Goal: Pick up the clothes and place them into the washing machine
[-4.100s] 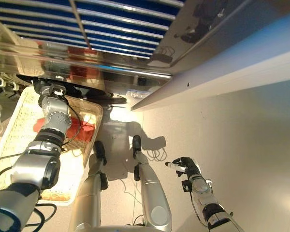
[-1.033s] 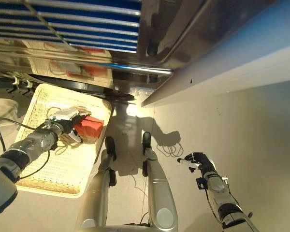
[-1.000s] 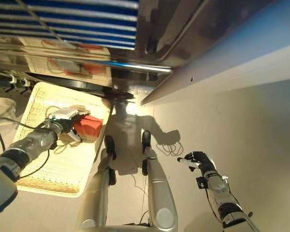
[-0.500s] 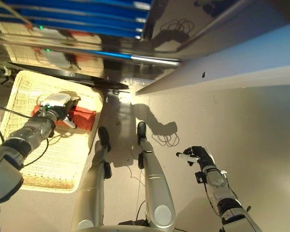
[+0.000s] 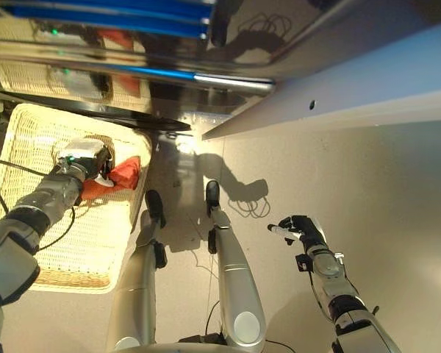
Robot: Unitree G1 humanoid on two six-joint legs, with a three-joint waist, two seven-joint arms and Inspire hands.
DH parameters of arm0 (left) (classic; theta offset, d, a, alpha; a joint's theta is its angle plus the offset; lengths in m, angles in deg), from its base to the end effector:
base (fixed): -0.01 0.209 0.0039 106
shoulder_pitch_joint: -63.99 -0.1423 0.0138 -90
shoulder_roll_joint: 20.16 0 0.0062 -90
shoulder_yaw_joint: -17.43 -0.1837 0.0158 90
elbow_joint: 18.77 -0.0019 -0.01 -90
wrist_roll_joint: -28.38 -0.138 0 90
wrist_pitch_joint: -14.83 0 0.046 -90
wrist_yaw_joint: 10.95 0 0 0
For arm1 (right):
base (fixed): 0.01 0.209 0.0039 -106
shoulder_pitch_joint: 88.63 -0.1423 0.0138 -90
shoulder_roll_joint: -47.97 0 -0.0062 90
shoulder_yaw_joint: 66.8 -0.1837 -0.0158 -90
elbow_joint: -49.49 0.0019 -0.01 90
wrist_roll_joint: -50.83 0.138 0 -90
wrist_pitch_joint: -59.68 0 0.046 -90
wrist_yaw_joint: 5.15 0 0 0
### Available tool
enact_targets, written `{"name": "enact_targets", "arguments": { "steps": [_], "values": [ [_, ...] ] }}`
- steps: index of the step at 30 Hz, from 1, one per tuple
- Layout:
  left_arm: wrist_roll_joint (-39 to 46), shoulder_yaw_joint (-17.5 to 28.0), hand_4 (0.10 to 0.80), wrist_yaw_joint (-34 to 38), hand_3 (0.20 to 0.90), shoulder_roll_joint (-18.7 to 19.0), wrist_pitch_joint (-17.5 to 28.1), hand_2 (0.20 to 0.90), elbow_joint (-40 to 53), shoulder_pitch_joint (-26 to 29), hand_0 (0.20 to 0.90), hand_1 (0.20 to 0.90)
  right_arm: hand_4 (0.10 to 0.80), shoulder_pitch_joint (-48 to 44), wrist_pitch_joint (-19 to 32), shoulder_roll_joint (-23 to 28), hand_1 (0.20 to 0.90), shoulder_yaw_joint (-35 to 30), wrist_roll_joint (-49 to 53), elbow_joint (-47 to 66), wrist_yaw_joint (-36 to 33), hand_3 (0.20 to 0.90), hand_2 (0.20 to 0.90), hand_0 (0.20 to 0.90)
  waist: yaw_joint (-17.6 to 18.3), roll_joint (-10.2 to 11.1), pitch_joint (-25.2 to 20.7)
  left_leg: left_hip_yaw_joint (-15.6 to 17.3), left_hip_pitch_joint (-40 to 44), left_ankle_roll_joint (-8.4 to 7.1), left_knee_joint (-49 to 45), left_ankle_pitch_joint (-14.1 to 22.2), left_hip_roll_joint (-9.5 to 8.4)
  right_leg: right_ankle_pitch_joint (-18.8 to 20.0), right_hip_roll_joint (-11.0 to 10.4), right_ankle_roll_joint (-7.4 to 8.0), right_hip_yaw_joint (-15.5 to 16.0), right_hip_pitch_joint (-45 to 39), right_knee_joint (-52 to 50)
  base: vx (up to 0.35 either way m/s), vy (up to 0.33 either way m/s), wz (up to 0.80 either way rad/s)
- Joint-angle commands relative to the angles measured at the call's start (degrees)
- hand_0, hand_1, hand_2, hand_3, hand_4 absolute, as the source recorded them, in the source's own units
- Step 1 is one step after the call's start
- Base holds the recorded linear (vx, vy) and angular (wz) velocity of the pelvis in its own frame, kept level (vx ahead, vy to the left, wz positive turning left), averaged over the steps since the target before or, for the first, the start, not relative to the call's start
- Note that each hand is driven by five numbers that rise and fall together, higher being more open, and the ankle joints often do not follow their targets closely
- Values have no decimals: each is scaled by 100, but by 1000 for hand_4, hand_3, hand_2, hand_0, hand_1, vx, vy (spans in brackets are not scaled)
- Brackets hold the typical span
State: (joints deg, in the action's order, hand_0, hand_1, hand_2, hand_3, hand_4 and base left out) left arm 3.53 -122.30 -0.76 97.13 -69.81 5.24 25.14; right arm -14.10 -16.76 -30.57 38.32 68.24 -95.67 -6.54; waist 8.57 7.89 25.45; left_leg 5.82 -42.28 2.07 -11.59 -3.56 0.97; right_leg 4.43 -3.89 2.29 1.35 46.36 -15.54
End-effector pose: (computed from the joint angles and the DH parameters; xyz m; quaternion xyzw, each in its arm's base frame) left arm 0.3152 0.2923 0.1055 0.7420 0.1133 -0.0224 0.6604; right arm 0.2092 -0.2643 -0.0282 -0.1531 0.2333 -0.0464 0.9592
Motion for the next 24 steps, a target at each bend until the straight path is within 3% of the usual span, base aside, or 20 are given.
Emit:
{"name": "enact_targets", "arguments": {
  "steps": [1, 9, 13, 14, 15, 17, 18, 19, 20, 24],
  "values": [
    [-207, 432, 300, 40, 200, -138, -49, 200, -183, -253, 200, 200, 800, 403, -68, 458, 900, -128, 102, 9, -124, 900, 900, 900, -5, -85, -233, -320, -181, -309, -176, 227, -71, 508, 17, 147, 221, -413, 672, 0, 0, 0],
    [-169, 595, 300, 41, 200, -174, -52, 200, -172, -514, 200, 200, 800, 469, -99, 431, 900, -128, 39, 0, -96, 900, 900, 900, -66, -161, -353, -305, 47, -330, 47, 156, -107, 547, -20, 172, 219, -585, 799, 17, 4, -3],
    [530, 1397, 300, 373, 200, -265, -68, 200, -153, -839, 200, 200, 800, 585, -78, 318, 900, -167, 28, 29, -65, 900, 900, 900, -147, -207, -446, -312, 224, -339, 175, 117, -131, 539, -42, 181, 229, -741, 862, 18, 1, 0],
    [530, 1402, 300, 373, 200, -264, -69, 200, -149, -845, 200, 200, 800, 585, -78, 320, 900, -163, 28, 29, -65, 900, 900, 900, -143, -208, -447, -313, 226, -339, 176, 117, -132, 539, -43, 181, 229, -743, 862, 0, 0, 0],
    [1167, 2012, 300, 543, 200, -348, -7, 200, -199, -1055, 200, 200, 800, 642, -70, 238, 900, -193, 20, 41, -63, 900, 900, 900, -172, -200, -487, -320, 250, -338, 161, 128, -132, 530, -40, 171, 232, -777, 869, 0, 0, 0],
    [2355, 2800, 300, 633, 200, -540, 245, 200, -160, -1289, 200, 200, 800, 695, -68, 170, 900, -245, 9, 83, -65, 900, 900, 900, -193, -172, -525, -318, 288, -346, 175, 137, -135, 519, -33, 158, 238, -809, 883, 16, -8, 0],
    [2995, 3137, 300, 654, 200, -667, 374, 200, -107, -1360, 200, 200, 800, 699, -60, 146, 900, -257, 21, 57, -69, 900, 900, 900, -201, -161, -540, -324, 302, -349, 177, 147, -137, 509, -31, 156, 241, -827, 887, 0, 0, 0],
    [2998, 3143, 300, 653, 200, -666, 374, 200, -104, -1367, 200, 200, 800, 698, -59, 149, 900, -252, 22, 56, -68, 900, 900, 900, -196, -164, -540, -325, 303, -349, 176, 149, -137, 508, -31, 156, 242, -829, 886, 34, -20, 1],
    [4480, 3812, 300, 609, 200, -987, 744, 200, 65, -1604, 200, 200, 800, 705, -54, 84, 900, -306, 35, -37, -112, 900, 900, 900, -220, -154, -562, -333, 343, -356, 192, 169, -140, 483, -24, 151, 247, -879, 902, 35, -20, 3],
    [6532, 4452, 300, 213, 200, -1693, 1337, 200, 747, -1875, 200, 200, 800, 755, -59, -18, 900, -354, 89, -105, -264, 900, 900, 900, -253, -137, -568, -387, 406, -359, 217, 200, -155, 426, -6, 139, 262, -930, 889, 37, -32, 3]
  ]
}}
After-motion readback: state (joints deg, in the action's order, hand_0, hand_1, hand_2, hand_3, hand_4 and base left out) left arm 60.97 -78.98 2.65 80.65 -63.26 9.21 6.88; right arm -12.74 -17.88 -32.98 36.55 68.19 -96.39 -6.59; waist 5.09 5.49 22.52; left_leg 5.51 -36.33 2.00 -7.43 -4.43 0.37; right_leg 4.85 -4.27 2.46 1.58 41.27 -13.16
